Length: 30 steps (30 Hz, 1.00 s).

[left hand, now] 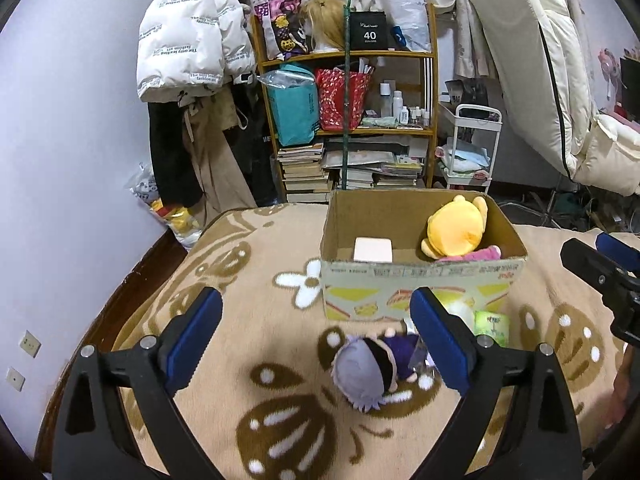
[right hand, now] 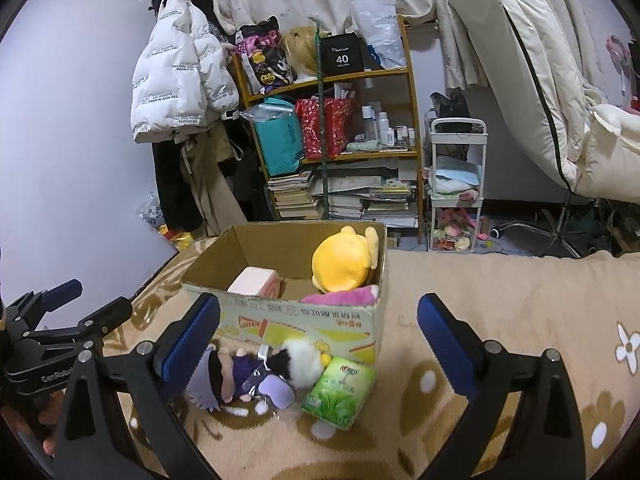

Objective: Organize soft objects
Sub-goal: 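Reach down to the purple-haired doll with the left gripper while the right gripper reaches the green tissue pack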

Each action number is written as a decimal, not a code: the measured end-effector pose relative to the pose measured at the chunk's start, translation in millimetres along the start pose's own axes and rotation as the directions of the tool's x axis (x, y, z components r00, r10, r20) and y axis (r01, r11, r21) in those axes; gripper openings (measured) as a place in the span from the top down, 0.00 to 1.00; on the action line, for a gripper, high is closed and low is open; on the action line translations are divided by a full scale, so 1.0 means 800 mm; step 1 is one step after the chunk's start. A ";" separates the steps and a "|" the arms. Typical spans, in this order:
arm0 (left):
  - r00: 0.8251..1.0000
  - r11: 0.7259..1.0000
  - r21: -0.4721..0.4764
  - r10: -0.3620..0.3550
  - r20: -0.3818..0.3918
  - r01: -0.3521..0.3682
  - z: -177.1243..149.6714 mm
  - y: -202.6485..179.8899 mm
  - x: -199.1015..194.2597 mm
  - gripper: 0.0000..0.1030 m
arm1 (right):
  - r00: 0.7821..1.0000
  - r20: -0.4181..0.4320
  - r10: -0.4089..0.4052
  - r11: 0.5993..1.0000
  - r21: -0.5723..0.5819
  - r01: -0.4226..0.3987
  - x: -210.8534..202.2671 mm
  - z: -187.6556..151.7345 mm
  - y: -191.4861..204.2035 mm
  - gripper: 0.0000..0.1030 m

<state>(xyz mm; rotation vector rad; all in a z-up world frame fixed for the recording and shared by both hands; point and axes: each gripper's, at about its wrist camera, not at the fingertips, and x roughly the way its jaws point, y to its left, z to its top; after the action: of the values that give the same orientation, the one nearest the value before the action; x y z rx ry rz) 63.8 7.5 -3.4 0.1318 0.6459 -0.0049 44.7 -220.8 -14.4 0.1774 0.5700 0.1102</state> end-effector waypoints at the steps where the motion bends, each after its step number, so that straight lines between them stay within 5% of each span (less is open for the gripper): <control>1: 1.000 1.000 -0.003 -0.002 -0.004 0.002 -0.002 0.000 -0.002 0.09 | 1.000 -0.003 -0.002 1.000 -0.003 0.002 -0.002 -0.002 0.001 0.00; 17: 0.994 1.000 -0.018 -0.013 -0.105 0.011 -0.016 0.000 0.026 0.09 | 0.997 -0.069 -0.023 1.000 0.005 0.023 0.014 -0.020 -0.005 0.00; 30: 0.974 0.997 -0.062 -0.058 -0.219 0.045 -0.018 -0.005 0.083 0.09 | 0.989 -0.144 -0.038 0.998 0.051 0.046 0.059 -0.027 -0.017 0.00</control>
<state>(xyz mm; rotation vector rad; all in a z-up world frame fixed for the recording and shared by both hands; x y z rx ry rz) 107.8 7.9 -55.4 0.0608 0.8707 -0.0221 73.2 -223.6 -59.6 0.2116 0.7195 0.0663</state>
